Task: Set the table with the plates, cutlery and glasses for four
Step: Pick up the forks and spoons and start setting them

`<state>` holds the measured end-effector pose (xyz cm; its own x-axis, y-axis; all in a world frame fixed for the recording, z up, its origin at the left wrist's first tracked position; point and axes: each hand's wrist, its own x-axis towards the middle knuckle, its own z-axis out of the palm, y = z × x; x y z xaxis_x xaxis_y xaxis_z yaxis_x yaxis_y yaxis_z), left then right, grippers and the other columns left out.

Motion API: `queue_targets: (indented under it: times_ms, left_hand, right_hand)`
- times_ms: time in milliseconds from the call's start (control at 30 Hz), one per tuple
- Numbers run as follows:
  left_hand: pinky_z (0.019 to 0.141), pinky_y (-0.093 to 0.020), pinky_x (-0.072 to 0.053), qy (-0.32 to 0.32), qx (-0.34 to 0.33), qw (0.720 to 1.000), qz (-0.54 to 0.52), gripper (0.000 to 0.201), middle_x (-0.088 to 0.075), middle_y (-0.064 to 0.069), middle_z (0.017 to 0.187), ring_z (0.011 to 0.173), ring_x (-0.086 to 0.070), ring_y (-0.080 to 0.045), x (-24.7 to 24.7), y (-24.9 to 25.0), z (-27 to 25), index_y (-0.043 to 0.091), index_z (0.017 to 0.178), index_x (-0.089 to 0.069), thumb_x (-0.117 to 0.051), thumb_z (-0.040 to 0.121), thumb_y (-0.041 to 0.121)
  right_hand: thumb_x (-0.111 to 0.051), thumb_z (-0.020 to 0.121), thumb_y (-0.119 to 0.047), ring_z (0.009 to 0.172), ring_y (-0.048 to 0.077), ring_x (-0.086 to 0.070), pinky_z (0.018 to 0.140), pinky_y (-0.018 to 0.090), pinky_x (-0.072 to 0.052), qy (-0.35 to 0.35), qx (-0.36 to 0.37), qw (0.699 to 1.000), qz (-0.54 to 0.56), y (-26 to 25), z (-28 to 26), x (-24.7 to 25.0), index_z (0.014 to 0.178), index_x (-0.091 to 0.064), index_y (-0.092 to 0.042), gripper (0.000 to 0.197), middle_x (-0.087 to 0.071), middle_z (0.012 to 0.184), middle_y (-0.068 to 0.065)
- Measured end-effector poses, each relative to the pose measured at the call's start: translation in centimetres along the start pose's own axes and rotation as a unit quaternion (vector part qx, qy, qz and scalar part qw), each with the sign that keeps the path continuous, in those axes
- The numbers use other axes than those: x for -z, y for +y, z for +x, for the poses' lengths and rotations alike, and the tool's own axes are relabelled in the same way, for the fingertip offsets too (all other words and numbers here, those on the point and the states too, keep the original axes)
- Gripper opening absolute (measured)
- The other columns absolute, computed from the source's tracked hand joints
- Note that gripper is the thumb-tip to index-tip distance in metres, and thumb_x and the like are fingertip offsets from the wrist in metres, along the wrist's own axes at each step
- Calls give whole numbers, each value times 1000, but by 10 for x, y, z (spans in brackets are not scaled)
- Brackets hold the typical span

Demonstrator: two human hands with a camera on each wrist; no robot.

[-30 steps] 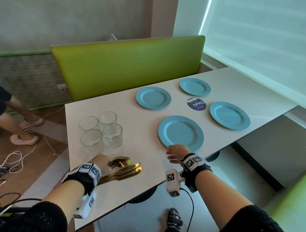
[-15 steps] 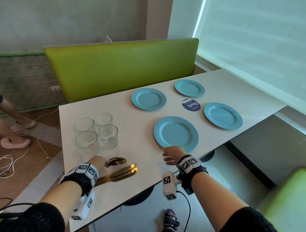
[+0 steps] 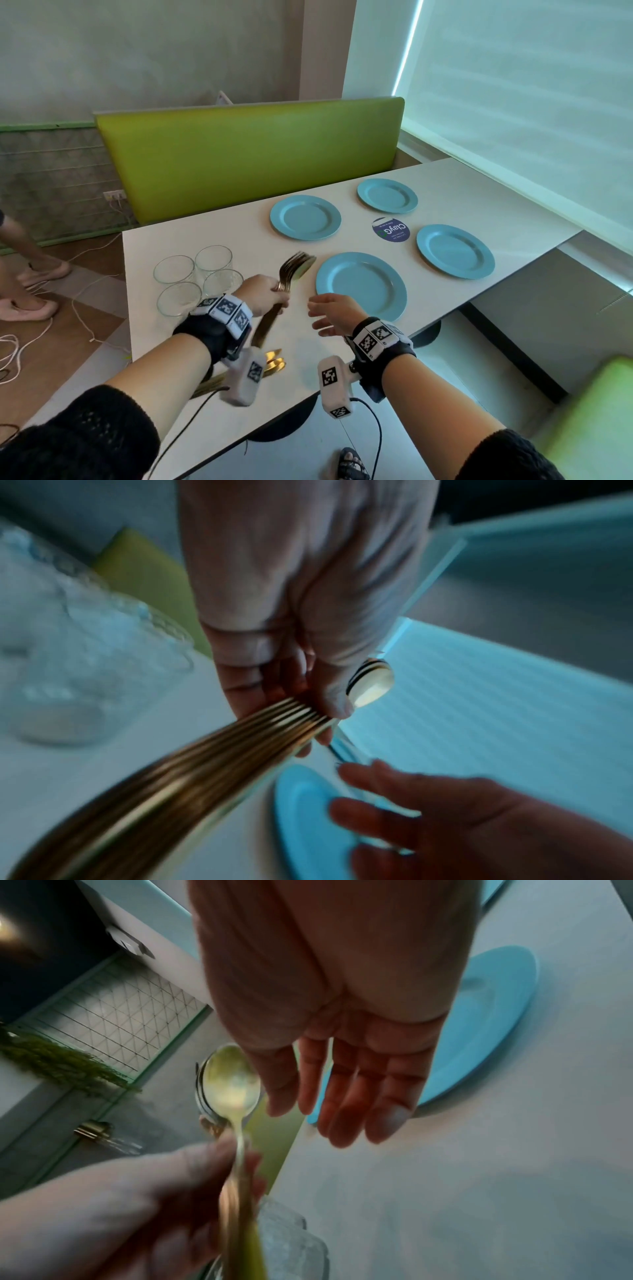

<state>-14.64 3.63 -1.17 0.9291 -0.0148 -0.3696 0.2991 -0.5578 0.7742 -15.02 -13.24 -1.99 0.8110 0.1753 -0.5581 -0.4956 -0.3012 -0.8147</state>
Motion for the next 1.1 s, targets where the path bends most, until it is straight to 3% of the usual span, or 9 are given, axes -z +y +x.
queue_targets:
  times_ms: [100,200,367,500,633,800,900,1033,1100]
  left_hand:
    - [61,-25,-55,-7,19,980,-197,16,-65,-6,71,50,-63,-10,-12,25,7,11,74,-61,-58,90,10]
    - [58,-26,-53,-6,31,961,-274,14,-62,-3,72,56,-60,-14,-20,45,12,14,78,-59,-57,92,11]
    - [54,-24,-53,-30,39,955,-292,8,-59,-3,76,65,-57,-16,-36,63,28,16,84,-59,-58,91,15]
    - [61,-30,-52,-26,51,952,-301,7,-60,-5,75,63,-57,-18,-52,75,46,13,83,-60,-60,90,14]
    - [41,-19,-51,-16,65,945,-320,2,-60,-5,72,55,-58,-14,-70,89,67,12,88,-59,-61,90,13]
    - [42,-18,-52,-2,94,938,-334,11,-61,-4,72,46,-63,-11,-91,106,107,12,80,-56,-61,90,12]
    - [46,-21,-53,15,118,927,-356,17,-56,-6,71,57,-59,-15,-99,115,135,10,75,-53,-56,92,9]
    - [37,-18,-50,37,147,909,-387,23,-51,-5,70,61,-54,-16,-105,125,168,9,72,-48,-50,95,8]
    - [34,-18,-49,52,166,899,-402,24,-50,-5,69,60,-52,-17,-108,128,182,8,71,-47,-49,96,7]
  right_hand:
    - [-61,90,-16,58,11,-59,55,21,-49,-21,38,999,19,-11,-4,1,113,-57,-12,23,-60,79,0]
    - [-62,89,-9,48,6,-61,51,20,-51,-8,69,997,44,-17,-5,11,107,-57,-12,20,-63,72,3]
    - [-62,87,-1,43,4,-62,52,20,-55,23,89,995,26,-22,-3,37,107,-62,-1,20,-64,72,5]
    - [-63,86,-2,45,5,-61,53,20,-55,45,80,995,29,-20,8,58,83,-63,-13,11,-64,71,4]
    - [-64,85,-2,51,8,-61,54,20,-54,47,60,996,43,-18,27,83,98,-63,-9,14,-65,71,4]
    - [-64,85,-1,49,7,-60,53,19,-53,53,32,997,37,-16,59,130,95,-63,-9,13,-62,67,2]
    - [-64,83,2,52,13,-55,55,23,-53,101,4,995,-3,-14,84,169,101,-65,-5,19,-59,66,3]
    - [-65,82,1,49,15,-52,41,21,-48,158,-46,982,-90,-8,116,222,88,-63,-12,14,-57,62,3]
    - [-68,80,-6,54,16,-55,51,27,-54,169,-64,970,-164,-2,130,240,84,-66,-17,13,-57,62,-1]
